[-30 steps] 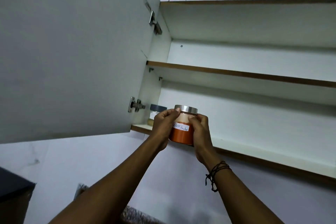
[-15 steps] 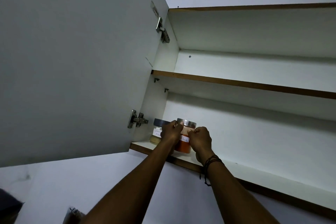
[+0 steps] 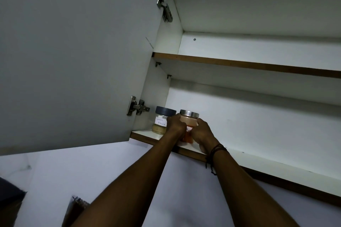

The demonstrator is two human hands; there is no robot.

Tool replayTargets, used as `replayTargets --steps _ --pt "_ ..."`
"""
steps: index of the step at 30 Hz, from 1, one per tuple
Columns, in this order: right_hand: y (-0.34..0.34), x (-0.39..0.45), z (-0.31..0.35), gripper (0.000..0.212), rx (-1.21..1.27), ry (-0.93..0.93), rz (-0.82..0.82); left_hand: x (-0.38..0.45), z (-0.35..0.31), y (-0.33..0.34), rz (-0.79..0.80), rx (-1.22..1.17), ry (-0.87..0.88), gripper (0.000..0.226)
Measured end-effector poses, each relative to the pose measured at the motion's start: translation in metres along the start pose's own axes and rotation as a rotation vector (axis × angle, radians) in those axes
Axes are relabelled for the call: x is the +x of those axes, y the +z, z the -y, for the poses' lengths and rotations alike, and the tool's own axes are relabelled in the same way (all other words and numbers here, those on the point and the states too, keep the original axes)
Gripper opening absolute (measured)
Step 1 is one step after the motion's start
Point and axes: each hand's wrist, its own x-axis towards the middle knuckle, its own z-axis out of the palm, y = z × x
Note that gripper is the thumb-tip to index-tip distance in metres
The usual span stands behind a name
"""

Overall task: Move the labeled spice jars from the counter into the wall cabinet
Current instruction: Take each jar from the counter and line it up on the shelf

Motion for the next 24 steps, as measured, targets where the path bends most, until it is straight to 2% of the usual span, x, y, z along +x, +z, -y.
replayTargets --steps 7,12,16,20,22,24 --pt "0.000 -0.009 0.002 0.060 -0.003 -0.012 0.111 -0.006 0.002 -0.004 0.043 0.111 0.040 0.038" --pt "-0.008 -0.025 0.005 0.039 -0.003 -0.023 0.099 -0.021 0.000 -0.007 -0.011 0.098 0.079 0.037" --pt "-0.015 -0.053 0.014 0.006 -0.051 -0.066 0.086 -0.051 -0.003 -0.012 -0.053 -0.040 0.103 0.030" --pt "-0.025 -0.094 0.019 0.027 -0.017 -0.114 0.012 -0.094 -0.003 -0.016 -0.059 -0.160 0.203 0.024" --pt "-0.027 -0.117 0.013 0.017 0.037 -0.122 -0.001 -0.119 0.003 -0.019 -0.067 -0.168 0.290 0.026" --pt "-0.029 -0.145 0.003 0.020 0.048 -0.154 -0.014 -0.148 0.016 -0.020 -0.073 -0.148 0.367 0.026"
